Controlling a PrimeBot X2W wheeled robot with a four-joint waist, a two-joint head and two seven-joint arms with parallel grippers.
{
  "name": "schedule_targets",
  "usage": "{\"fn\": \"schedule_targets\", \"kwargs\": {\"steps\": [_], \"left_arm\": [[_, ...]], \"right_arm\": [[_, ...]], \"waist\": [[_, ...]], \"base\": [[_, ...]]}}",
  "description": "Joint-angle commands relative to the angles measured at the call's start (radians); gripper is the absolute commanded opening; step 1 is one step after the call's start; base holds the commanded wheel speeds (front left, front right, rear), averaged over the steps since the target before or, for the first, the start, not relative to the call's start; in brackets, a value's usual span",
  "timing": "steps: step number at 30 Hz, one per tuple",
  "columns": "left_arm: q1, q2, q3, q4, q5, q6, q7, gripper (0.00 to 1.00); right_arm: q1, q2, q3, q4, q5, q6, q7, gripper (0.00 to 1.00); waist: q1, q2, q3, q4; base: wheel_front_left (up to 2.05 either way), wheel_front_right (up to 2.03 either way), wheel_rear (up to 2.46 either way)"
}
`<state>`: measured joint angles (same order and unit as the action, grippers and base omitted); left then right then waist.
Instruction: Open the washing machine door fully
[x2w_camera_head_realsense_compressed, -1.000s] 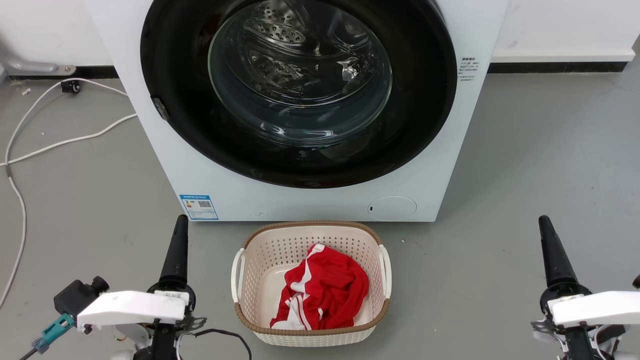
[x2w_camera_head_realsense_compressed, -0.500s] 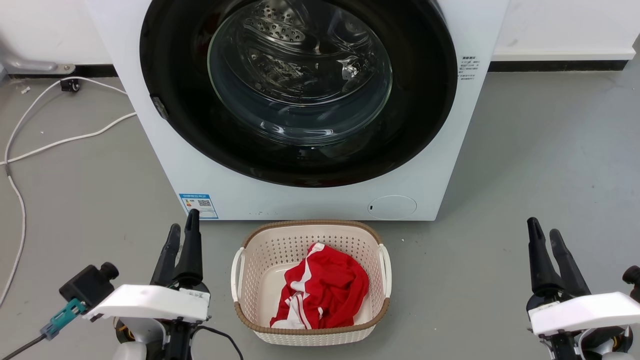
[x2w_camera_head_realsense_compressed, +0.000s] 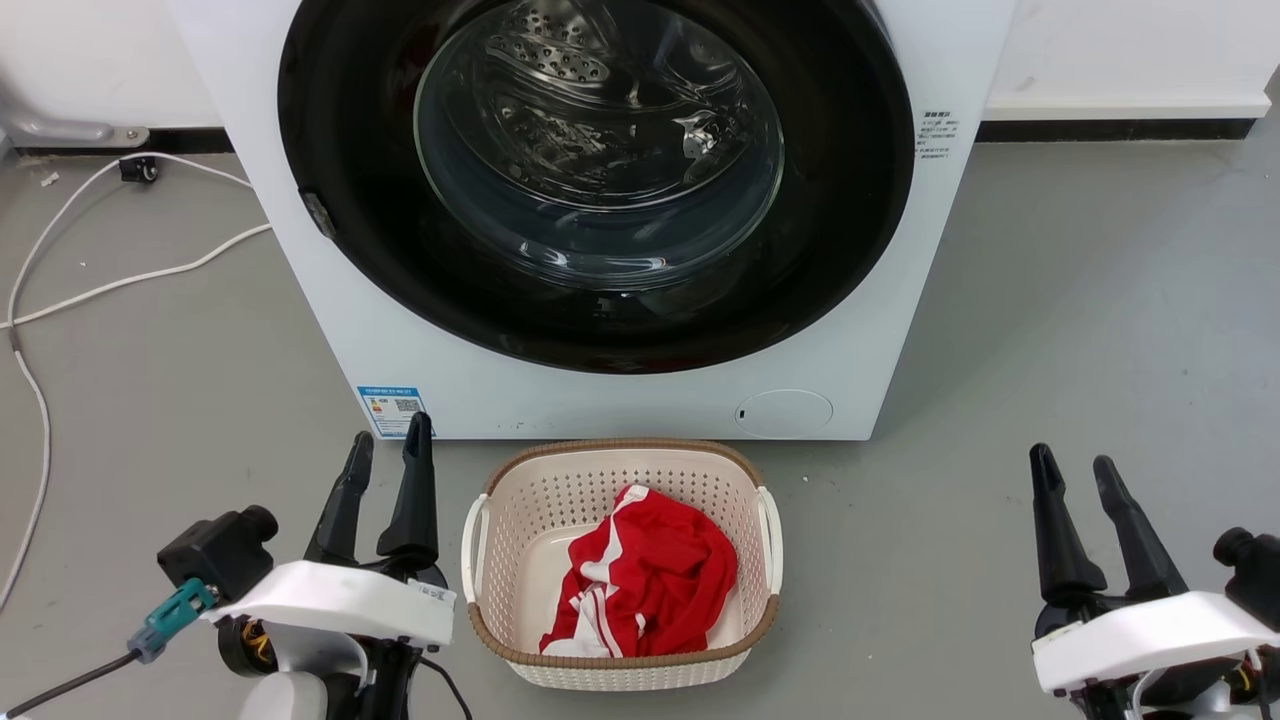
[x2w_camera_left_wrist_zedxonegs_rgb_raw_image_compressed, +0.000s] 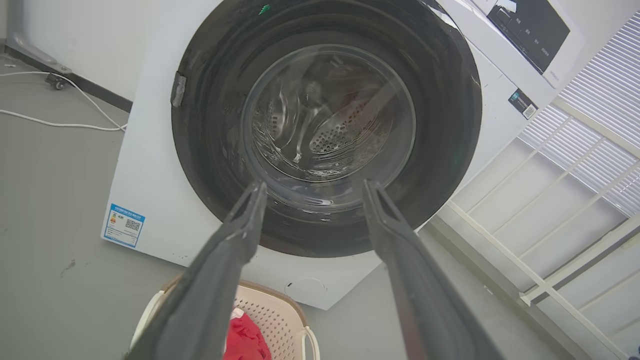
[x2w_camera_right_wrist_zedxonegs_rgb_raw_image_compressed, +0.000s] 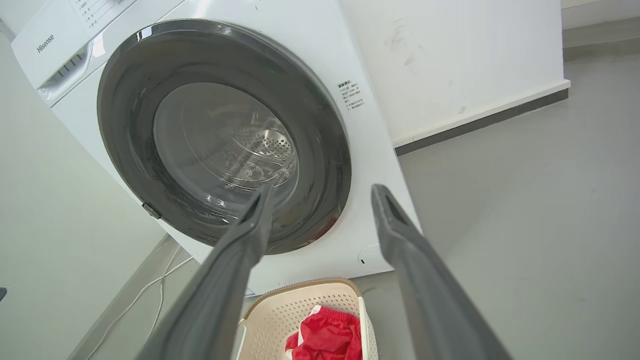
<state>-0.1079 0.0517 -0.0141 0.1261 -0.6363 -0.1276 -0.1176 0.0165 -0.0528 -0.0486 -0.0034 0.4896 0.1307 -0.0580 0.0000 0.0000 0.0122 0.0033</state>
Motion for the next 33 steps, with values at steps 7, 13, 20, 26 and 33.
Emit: {"fn": "schedule_targets", "kwargs": {"steps": [7,13,20,26,33], "left_arm": [[-0.030,0.010,-0.015,-0.003,0.107,0.009,-0.025,1.00],[-0.031,0.014,-0.027,0.001,0.175,0.014,-0.040,1.00],[-0.035,0.018,-0.037,0.004,0.245,0.020,-0.058,1.00],[-0.036,0.020,-0.046,0.005,0.303,0.023,-0.072,1.00],[-0.035,0.022,-0.053,0.008,0.363,0.027,-0.088,1.00]], "right_arm": [[0.014,0.000,0.007,-0.035,-0.115,0.000,0.009,1.00],[0.023,0.001,0.006,-0.049,-0.189,0.000,0.009,1.00],[0.031,0.001,0.005,-0.061,-0.270,0.000,0.011,1.00],[0.038,0.002,0.005,-0.070,-0.328,0.000,0.006,1.00],[0.045,0.002,0.005,-0.074,-0.387,0.000,-0.002,1.00]], "waist": [[0.0000,0.0000,0.003,0.001],[0.0000,0.0000,0.004,0.001],[0.0000,0.0000,0.005,0.001],[0.0000,0.0000,0.005,0.001],[0.0000,0.0000,0.007,0.002]], "base": [[0.00,0.00,0.00],[0.00,0.00,0.00],[0.00,0.00,0.00],[0.00,0.00,0.00],[0.00,0.00,0.00]]}}
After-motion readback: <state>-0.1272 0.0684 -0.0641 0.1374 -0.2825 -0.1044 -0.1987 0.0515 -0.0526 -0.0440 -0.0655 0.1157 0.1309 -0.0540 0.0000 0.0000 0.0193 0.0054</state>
